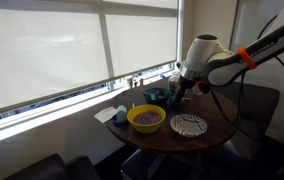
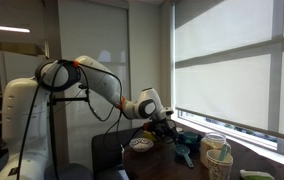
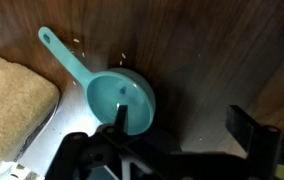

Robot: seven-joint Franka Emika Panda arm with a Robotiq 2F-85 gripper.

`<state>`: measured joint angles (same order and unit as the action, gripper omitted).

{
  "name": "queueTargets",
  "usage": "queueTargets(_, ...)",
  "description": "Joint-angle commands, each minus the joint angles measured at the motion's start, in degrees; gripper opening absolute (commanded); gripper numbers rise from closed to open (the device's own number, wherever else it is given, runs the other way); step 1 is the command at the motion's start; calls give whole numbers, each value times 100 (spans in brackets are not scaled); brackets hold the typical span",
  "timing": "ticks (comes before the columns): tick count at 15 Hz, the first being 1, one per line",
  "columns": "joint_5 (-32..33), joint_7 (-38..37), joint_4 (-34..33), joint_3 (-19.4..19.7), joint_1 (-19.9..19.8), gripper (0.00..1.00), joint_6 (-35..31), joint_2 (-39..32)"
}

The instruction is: Pick up the blue measuring spoon from the table and put it in the yellow bowl

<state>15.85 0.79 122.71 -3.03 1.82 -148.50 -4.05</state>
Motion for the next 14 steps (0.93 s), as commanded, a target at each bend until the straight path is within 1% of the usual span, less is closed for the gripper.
queueTargets(1, -421, -37, -104, 90, -32, 100, -92, -269)
queueTargets(2, -543, -1, -136, 107, -52, 100, -90, -323)
queueTargets(3, -635, 39, -137, 123, -62, 97, -99, -353)
queueTargets(4, -766, 104, -186, 112, -66, 74, -186, -438)
queueTargets(6, -875, 100, -219, 106, -72, 69, -388, -502)
queueTargets(10, -945, 114, -226, 120, -78, 41, -778, -464)
queueTargets(11, -905, 174, -194, 129, -85, 33, -765, -372)
queueTargets(12, -853, 184, -153, 149, -90, 63, -726, -270)
queueTargets(13, -622, 33, -117, 232, -68, 73, -611, -167)
queueTargets(14, -529, -16, -94, 268, -64, 73, -565, -104)
